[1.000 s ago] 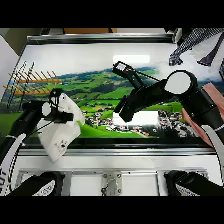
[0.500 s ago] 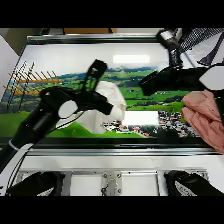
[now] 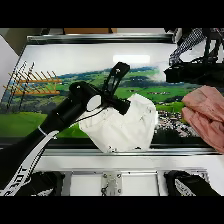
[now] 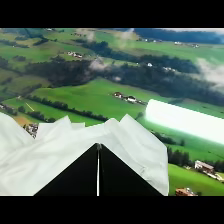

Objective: Fold the clothes and pants, and hang the long-sleeved shirts on hangers.

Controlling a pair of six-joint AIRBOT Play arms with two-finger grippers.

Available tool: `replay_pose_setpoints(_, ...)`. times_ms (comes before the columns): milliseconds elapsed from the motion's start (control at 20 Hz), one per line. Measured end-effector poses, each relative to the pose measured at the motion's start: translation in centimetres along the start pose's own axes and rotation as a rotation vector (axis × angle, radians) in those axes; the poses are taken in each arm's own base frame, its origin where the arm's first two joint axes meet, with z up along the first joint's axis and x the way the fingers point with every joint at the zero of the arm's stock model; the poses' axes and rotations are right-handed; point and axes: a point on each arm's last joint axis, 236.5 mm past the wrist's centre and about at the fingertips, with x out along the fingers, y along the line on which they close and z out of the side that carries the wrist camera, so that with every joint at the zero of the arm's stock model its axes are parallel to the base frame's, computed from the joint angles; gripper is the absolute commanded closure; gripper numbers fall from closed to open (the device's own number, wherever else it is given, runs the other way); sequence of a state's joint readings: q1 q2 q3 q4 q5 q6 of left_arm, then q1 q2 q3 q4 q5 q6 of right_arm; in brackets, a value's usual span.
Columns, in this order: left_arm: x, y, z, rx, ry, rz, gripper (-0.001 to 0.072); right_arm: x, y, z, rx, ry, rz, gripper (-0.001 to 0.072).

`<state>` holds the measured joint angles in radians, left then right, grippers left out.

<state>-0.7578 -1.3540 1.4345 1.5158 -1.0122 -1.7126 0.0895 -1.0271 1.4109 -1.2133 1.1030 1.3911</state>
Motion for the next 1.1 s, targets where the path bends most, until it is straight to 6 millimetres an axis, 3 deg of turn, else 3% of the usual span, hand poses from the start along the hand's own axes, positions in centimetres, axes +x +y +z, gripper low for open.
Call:
replay_pose_setpoints(50, 0.1, 1.0, 0.1, -0.018, 0.002, 0.014, 0.0001, 0.1, -0.2, -0.5, 0.003, 0.018, -0.006, 0.0684)
replay_pose_setpoints(100, 0.3, 2.2, 0.2, -0.041, 0.004, 0.028, 0.0002, 0.3, -0.4, -1.3, 0.007, 0.045, -0.01, 0.0624)
replay_pose_setpoints(150, 0.5, 3.2, 0.2, -0.062, 0.012, 0.039, 0.0001, 0.5, -0.7, -2.2, 0.014, 0.074, -0.013, 0.0403)
replay_pose_setpoints(200, 0.9, 4.0, 0.0, -0.086, 0.023, 0.039, 0.0001, 1.0, -1.1, -3.6, 0.021, 0.118, -0.019, 0.0236)
replay_pose_setpoints(450, 5.3, 5.3, -1.4, -0.104, 0.13, -0.05, 0.0002, 3.6, -3.7, -12.2, 0.145, 0.342, -0.052, 0.0219)
replay_pose_setpoints(700, 10.9, 6.4, -0.8, -0.078, 0.229, -0.128, 0.0002, 4.8, -6.3, -21.1, 0.328, 0.532, -0.099, 0.0219)
replay_pose_setpoints(850, 14.2, 5.8, -0.6, -0.089, 0.27, -0.231, 0.0002, 4.8, -6.6, -24.0, 0.378, 0.593, -0.108, 0.0218)
replay_pose_setpoints(1100, 18.6, 4.2, -1.0, -0.09, 0.307, -0.335, 0.0002, 4.9, -6.7, -25.9, 0.424, 0.63, -0.118, 0.0219)
